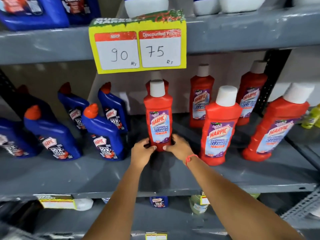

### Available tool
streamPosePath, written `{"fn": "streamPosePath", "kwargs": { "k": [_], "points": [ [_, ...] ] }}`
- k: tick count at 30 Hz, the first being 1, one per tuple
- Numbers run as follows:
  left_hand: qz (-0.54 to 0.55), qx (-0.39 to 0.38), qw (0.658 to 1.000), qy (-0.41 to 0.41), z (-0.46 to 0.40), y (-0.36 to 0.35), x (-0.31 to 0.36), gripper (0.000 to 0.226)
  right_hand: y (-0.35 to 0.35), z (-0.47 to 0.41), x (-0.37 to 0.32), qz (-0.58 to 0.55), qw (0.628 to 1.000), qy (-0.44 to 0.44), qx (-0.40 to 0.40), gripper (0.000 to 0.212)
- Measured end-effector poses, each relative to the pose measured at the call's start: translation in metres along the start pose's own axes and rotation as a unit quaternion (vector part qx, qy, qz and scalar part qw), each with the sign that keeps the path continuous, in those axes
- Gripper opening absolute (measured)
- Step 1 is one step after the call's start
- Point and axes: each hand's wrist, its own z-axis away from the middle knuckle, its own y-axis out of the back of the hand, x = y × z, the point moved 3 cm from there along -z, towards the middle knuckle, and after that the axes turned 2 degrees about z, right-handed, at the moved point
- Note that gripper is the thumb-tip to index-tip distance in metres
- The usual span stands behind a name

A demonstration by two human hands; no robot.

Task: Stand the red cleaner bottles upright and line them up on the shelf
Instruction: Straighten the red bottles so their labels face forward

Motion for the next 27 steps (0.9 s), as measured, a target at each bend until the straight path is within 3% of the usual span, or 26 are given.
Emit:
{"fn": "streamPosePath", "kwargs": {
  "k": [17, 27],
  "points": [
    [-0.033, 0.049, 0.998, -0.007, 0.053, -0.008, 0.002, 0.015, 0.005, 0.05, 0.018, 0.038, 0.997, 0.013, 0.066, 0.023],
    [-0.059, 0.056, 0.997, -0.001, 0.072, -0.011, 0.007, 0.019, 0.012, 0.063, 0.02, 0.024, 0.998, 0.017, 0.053, 0.028]
  ]
}}
